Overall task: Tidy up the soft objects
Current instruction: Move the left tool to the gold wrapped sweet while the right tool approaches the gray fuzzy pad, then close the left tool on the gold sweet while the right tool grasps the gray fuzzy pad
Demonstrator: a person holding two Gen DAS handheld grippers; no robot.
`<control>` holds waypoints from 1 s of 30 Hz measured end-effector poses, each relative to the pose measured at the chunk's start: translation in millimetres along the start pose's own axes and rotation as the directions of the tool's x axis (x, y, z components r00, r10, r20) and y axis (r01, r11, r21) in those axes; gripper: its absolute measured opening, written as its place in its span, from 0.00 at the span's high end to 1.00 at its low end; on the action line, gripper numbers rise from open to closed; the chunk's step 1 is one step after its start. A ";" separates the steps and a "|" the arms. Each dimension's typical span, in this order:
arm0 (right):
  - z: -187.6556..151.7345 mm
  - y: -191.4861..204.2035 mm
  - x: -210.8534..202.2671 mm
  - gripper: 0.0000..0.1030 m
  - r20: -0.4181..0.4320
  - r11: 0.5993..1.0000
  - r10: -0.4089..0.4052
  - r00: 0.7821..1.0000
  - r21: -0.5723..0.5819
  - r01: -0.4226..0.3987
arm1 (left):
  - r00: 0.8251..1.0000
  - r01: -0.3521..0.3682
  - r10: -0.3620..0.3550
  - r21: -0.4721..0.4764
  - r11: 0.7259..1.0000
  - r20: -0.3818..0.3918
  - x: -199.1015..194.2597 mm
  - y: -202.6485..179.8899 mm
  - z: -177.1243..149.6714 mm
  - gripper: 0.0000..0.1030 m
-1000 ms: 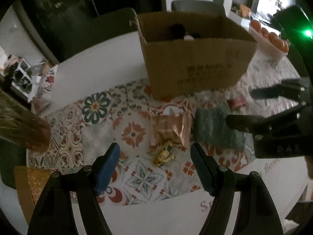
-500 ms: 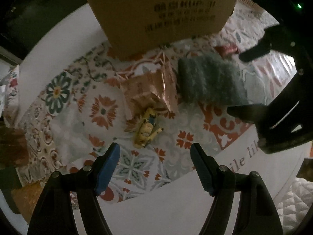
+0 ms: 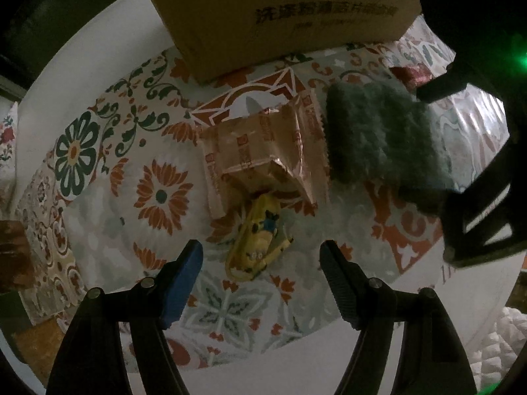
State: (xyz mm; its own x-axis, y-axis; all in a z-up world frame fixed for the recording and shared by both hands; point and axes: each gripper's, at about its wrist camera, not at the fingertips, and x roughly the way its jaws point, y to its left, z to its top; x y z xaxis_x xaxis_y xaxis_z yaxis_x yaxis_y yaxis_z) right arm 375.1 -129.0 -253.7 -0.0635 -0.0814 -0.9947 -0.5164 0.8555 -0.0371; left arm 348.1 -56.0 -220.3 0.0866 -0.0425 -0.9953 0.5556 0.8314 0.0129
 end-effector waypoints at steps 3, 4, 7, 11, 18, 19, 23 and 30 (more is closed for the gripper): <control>4.0 0.3 2.4 0.11 0.042 1.000 -0.002 0.999 0.006 0.002 | 1.000 -0.009 0.009 -0.020 1.000 0.002 6.5 1.9 4.0 0.35; 6.3 0.9 1.1 0.11 0.048 1.000 0.000 0.999 0.017 -0.001 | 1.000 -0.009 0.009 -0.027 1.000 -0.001 9.2 2.3 7.5 0.38; 8.3 -2.9 3.9 0.11 0.073 0.999 0.017 0.997 0.046 -0.020 | 1.000 0.006 -0.006 -0.063 0.998 0.006 13.6 10.1 15.6 0.44; 8.1 -13.7 6.7 0.14 0.115 0.992 0.049 0.992 0.106 -0.061 | 0.999 0.016 -0.012 -0.118 0.993 0.037 16.6 19.4 15.5 0.56; -2.6 -28.6 6.9 0.31 0.207 0.976 0.044 0.977 0.202 -0.087 | 0.993 0.069 -0.043 -0.240 0.968 0.112 15.0 35.3 -9.4 0.64; -4.8 -30.2 6.1 0.33 0.220 0.971 0.052 0.974 0.217 -0.101 | 0.992 0.073 -0.043 -0.257 0.964 0.120 12.3 33.7 -13.6 0.65; -20.0 -37.0 1.7 0.42 0.278 0.949 0.057 0.959 0.284 -0.139 | 0.986 0.105 -0.058 -0.312 0.944 0.156 11.9 36.9 -26.8 0.67; -59.0 -34.7 -6.5 0.53 0.373 0.893 0.074 0.925 0.388 -0.228 | 0.972 0.126 -0.035 -0.387 0.913 0.234 -3.7 33.4 -43.7 0.68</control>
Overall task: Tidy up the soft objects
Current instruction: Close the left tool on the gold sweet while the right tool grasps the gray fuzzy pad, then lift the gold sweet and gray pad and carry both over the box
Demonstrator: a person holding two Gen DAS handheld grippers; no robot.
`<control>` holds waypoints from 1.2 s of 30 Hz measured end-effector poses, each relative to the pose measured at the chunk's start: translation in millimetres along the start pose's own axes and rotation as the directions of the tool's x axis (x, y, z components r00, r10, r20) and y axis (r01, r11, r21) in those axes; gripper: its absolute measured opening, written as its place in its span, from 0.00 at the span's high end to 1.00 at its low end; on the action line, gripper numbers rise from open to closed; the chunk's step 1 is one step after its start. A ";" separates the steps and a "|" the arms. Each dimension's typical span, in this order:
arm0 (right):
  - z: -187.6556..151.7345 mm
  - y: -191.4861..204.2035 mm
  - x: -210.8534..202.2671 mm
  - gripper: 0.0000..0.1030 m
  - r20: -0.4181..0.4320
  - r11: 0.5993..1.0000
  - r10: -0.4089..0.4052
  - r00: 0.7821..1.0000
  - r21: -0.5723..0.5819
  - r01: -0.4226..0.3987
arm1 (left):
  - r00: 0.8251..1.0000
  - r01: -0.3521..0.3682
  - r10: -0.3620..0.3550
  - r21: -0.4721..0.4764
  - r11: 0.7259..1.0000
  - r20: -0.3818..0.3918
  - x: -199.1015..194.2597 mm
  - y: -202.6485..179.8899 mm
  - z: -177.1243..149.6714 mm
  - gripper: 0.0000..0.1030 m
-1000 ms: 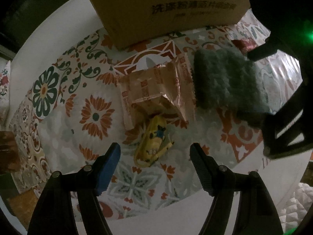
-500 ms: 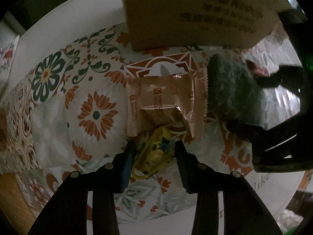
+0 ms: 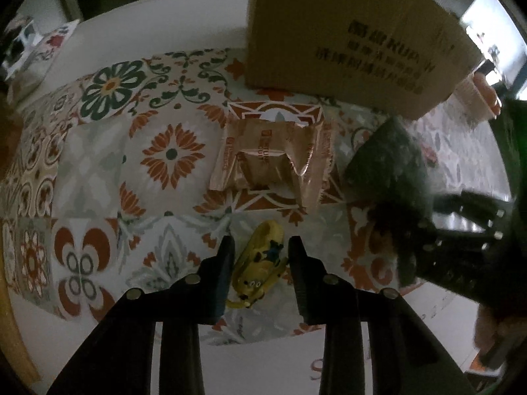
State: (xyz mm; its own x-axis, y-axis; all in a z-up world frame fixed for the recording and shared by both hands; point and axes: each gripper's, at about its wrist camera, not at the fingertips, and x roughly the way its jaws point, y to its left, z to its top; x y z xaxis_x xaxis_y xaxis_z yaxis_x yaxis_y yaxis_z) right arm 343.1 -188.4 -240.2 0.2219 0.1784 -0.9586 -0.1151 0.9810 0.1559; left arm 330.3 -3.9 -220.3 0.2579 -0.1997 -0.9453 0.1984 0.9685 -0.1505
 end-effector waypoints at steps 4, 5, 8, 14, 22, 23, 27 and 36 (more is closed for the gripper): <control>-19.7 -11.1 -17.9 0.54 0.041 0.996 0.038 0.998 0.079 -0.041 | 0.999 0.019 -0.018 -0.048 0.999 0.037 -16.5 -0.2 -7.3 0.68; -26.5 -12.2 -24.7 0.54 0.053 0.995 0.039 0.998 0.090 -0.043 | 0.999 0.023 -0.020 -0.055 0.998 0.043 -20.5 -2.7 -15.1 0.68; -33.7 -14.2 -39.6 0.54 0.095 0.991 0.046 0.994 0.118 -0.057 | 0.997 0.037 -0.032 -0.074 0.997 0.070 -35.4 -11.7 -16.1 0.68; -37.5 -18.4 -78.5 0.54 0.185 0.989 0.026 0.982 0.140 -0.053 | 0.989 0.047 -0.037 -0.069 0.997 0.140 -62.3 -15.7 -17.2 0.68; -31.8 -14.2 -117.0 0.54 0.296 0.984 0.012 0.955 0.165 -0.064 | 0.966 0.040 -0.033 -0.023 0.999 0.258 -99.8 -43.5 -3.6 0.68; -31.3 -14.4 -121.1 0.54 0.308 0.984 0.010 0.951 0.165 -0.064 | 0.962 0.041 -0.034 -0.020 0.999 0.270 -104.8 -45.5 -2.7 0.68; -25.5 -11.8 -139.8 0.54 0.360 0.984 0.008 0.933 0.163 -0.071 | 0.947 0.052 -0.047 -0.007 0.999 0.319 -120.9 -51.3 5.8 0.68; -6.0 -8.6 -170.7 0.54 0.449 0.985 0.013 0.894 0.146 -0.087 | 0.913 0.061 -0.065 0.022 0.998 0.402 -148.8 -62.0 31.7 0.68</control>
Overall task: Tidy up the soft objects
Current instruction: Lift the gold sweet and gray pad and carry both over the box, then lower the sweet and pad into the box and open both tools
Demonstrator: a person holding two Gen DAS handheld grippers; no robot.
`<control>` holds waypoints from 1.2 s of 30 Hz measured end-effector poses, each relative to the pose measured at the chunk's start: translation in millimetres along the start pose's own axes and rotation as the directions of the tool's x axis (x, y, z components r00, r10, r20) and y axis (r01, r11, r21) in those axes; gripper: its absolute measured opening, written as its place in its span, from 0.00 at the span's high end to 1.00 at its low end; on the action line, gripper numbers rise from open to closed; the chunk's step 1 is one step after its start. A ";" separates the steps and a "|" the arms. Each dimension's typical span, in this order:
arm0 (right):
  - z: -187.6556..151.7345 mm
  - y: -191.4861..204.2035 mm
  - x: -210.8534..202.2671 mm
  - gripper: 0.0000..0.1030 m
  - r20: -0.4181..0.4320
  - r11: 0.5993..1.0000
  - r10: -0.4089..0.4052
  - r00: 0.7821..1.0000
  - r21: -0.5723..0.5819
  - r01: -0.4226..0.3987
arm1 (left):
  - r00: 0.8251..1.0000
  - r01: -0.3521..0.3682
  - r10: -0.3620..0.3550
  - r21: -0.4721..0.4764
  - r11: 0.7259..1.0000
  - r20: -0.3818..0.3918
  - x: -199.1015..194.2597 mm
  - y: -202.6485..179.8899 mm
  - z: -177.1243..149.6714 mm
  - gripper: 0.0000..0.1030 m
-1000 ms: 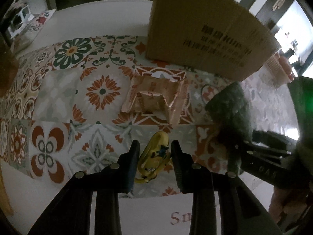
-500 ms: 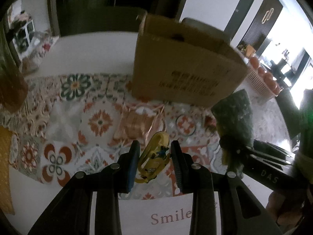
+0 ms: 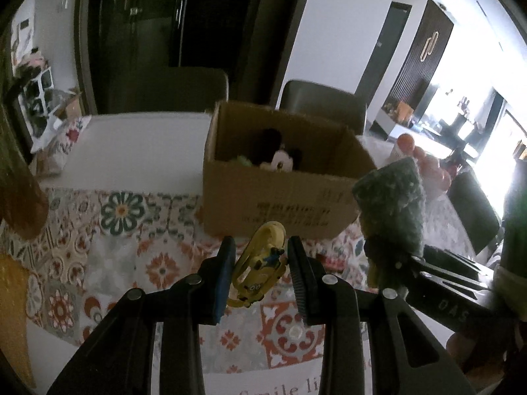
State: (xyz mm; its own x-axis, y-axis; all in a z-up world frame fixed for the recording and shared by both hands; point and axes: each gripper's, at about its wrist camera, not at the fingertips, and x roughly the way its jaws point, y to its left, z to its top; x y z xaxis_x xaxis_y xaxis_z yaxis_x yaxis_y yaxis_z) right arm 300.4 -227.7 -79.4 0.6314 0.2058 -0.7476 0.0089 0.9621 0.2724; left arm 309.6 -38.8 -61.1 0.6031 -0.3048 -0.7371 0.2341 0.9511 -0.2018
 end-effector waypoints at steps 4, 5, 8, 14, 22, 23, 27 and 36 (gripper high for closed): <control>14.6 0.2 -0.7 0.54 0.020 1.000 0.013 1.000 0.000 -0.013 | 0.999 0.000 0.000 0.014 1.000 0.033 -4.0 -4.7 15.3 0.68; 17.8 0.1 -0.5 0.54 0.023 1.000 0.015 1.000 -0.001 -0.015 | 0.999 -0.002 0.001 0.018 1.000 0.039 -4.1 -5.4 18.4 0.68; 31.2 -0.7 1.0 0.54 0.031 1.000 0.015 0.999 -0.005 -0.015 | 0.998 -0.004 0.002 0.030 1.000 0.058 -3.7 -8.6 31.2 0.68; 62.7 -2.3 7.7 0.54 0.031 1.000 0.004 1.000 -0.024 -0.003 | 0.996 -0.007 0.003 0.043 0.999 0.087 3.0 -12.3 56.1 0.68; 97.1 -5.8 28.0 0.53 0.006 0.999 -0.003 1.000 -0.036 0.003 | 0.997 -0.006 0.002 0.056 0.998 0.078 25.3 -12.6 84.4 0.68; 100.0 -6.0 30.6 0.53 0.003 0.999 -0.007 1.000 -0.037 0.008 | 0.997 -0.007 0.003 0.056 0.998 0.074 29.3 -12.6 87.1 0.68; 114.8 -7.9 46.7 0.53 -0.026 0.998 -0.012 1.000 -0.059 0.010 | 0.999 -0.018 0.016 0.050 0.999 0.046 49.6 -12.0 98.0 0.68; 134.7 -23.3 95.6 0.53 -0.124 0.998 -0.037 0.992 -0.063 0.029 | 0.999 -0.039 0.040 0.047 0.998 -0.026 91.9 -10.3 111.6 0.68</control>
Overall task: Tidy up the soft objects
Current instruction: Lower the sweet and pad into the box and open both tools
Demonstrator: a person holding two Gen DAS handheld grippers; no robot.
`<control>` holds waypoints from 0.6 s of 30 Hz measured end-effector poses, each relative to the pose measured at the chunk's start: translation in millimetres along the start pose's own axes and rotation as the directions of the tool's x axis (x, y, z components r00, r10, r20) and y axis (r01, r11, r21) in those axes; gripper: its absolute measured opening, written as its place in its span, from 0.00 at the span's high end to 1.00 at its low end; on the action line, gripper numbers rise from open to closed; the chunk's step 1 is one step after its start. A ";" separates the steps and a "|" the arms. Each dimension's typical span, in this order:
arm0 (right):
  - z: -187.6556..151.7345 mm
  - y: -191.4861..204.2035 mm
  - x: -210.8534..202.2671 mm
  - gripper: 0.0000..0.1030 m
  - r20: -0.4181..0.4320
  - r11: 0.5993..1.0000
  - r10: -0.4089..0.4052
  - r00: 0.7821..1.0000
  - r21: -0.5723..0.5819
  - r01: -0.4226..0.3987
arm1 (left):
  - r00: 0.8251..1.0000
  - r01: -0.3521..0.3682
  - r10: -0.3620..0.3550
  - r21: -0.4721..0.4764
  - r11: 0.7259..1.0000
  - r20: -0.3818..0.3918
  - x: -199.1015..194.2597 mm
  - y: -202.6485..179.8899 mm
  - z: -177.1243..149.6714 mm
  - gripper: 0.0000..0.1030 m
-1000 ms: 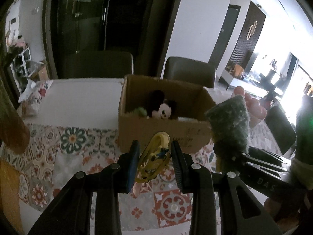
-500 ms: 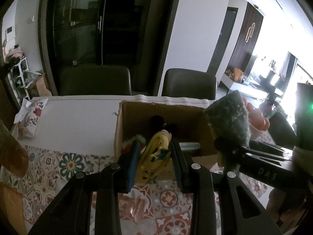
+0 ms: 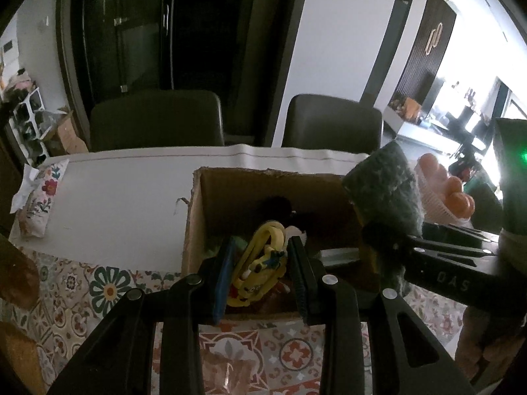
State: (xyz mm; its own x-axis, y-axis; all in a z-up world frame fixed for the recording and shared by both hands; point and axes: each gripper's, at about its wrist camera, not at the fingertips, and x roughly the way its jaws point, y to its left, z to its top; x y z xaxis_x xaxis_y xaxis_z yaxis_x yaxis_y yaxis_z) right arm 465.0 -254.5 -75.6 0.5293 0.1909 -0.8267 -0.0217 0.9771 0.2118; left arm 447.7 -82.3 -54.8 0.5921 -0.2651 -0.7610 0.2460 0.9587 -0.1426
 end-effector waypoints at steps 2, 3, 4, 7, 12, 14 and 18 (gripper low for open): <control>2.5 -2.2 10.9 0.52 -0.029 1.000 0.008 1.000 0.006 -0.008 | 1.000 -0.010 0.010 -0.001 1.000 -0.018 10.7 0.5 2.3 0.68; 2.3 -2.6 14.5 0.52 -0.037 1.000 0.012 0.999 0.006 -0.012 | 1.000 -0.014 0.014 0.000 1.000 -0.026 15.1 0.7 3.1 0.68; 2.4 -2.6 19.1 0.52 -0.045 1.000 0.014 0.999 0.003 -0.014 | 0.999 -0.016 0.016 0.001 1.000 -0.033 19.1 1.9 3.0 0.68; 1.4 -0.3 34.7 0.52 -0.085 1.000 0.003 0.996 -0.022 -0.005 | 0.998 -0.027 0.028 0.014 1.000 -0.062 32.9 2.1 3.4 0.68; -2.0 5.3 50.7 0.51 -0.119 0.997 -0.035 0.992 -0.073 0.026 | 0.994 -0.028 0.030 0.016 0.999 -0.107 48.6 2.5 -0.2 0.67; -2.4 8.5 53.5 0.49 -0.134 0.995 -0.047 0.990 -0.098 0.034 | 0.992 -0.028 0.031 0.021 0.999 -0.123 52.9 2.8 -2.8 0.67; -3.2 12.9 54.6 0.34 -0.147 0.986 -0.076 0.986 -0.156 0.053 | 0.990 -0.034 0.038 0.036 0.999 -0.135 51.5 1.9 -5.1 0.56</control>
State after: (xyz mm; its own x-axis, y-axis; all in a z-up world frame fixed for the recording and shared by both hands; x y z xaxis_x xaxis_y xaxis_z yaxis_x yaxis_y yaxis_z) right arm 490.9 -231.2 -119.7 0.3990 0.1277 -0.9080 -0.1252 0.9886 0.0840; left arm 474.8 -93.6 -97.5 0.4917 -0.2119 -0.8446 0.2536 0.9627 -0.0939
